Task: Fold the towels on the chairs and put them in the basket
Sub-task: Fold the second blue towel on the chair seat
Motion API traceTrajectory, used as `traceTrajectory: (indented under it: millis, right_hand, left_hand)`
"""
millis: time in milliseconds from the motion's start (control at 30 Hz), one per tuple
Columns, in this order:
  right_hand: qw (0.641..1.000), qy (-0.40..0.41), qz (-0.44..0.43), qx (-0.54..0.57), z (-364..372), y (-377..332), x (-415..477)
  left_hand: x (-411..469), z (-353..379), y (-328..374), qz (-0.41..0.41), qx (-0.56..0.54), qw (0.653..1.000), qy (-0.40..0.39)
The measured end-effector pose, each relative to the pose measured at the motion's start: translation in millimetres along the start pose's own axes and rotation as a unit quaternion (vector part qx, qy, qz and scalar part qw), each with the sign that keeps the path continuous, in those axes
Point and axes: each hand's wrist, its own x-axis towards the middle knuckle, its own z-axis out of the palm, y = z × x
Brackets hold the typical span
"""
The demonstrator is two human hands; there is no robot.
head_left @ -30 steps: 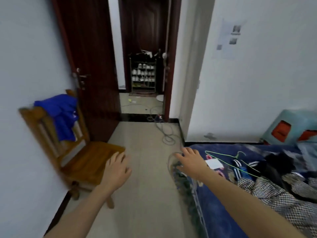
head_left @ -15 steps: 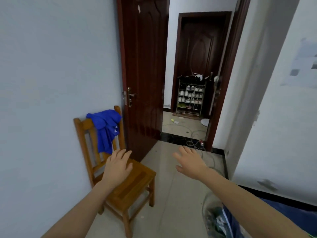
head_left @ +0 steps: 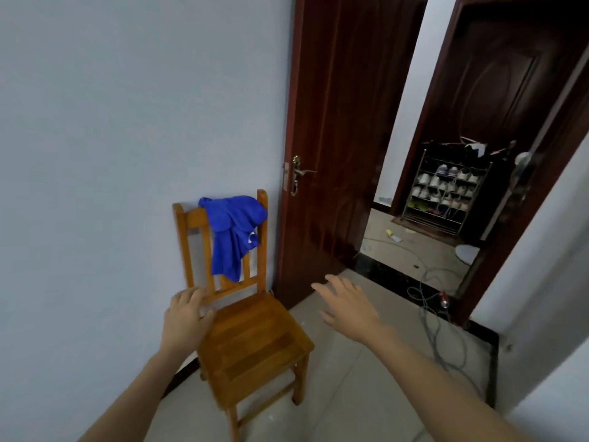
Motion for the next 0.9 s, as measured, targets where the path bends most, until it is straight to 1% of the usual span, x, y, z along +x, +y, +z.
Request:
traceTrajectory:
  millis: [100,200,333,400,500,667,800,900]
  right_hand:
    - [0.999,0.022,-0.028,-0.009,-0.9,19.9,40.6]
    - [0.998,0.032,-0.056,-0.026,-1.5,51.3,96.1]
    - [0.994,0.018,-0.090,-0.065,-12.4,95.3,158.3]
    - [0.991,0.020,-0.099,-0.082,-18.1,121.1,185.7]
    - [0.995,0.020,-0.080,-0.055,-15.6,158.8,221.1]
    - [0.997,-0.019,-0.071,-0.021,15.7,211.0,272.3]
    - [0.993,-0.016,-0.116,-0.010,37.3,244.4,312.8]
    - [0.987,0.002,-0.160,0.000,45.5,273.3,346.7]
  left_hand:
    - [31.2,14.4,-1.7,-0.036,-0.002,0.999,0.033]
    - [78.8,45.9,3.7,-0.066,-0.036,0.995,0.067]
    - [140.8,85.2,24.9,-0.106,-0.075,0.989,0.073]
    - [170.6,100.1,40.9,-0.107,-0.084,0.988,0.068]
    - [207.8,123.9,61.0,-0.104,-0.080,0.990,0.056]
    - [244.1,162.5,81.1,-0.124,-0.052,0.990,0.044]
    - [267.5,183.4,90.5,-0.155,-0.031,0.986,0.059]
    - [289.9,201.5,107.2,-0.177,-0.027,0.979,0.094]
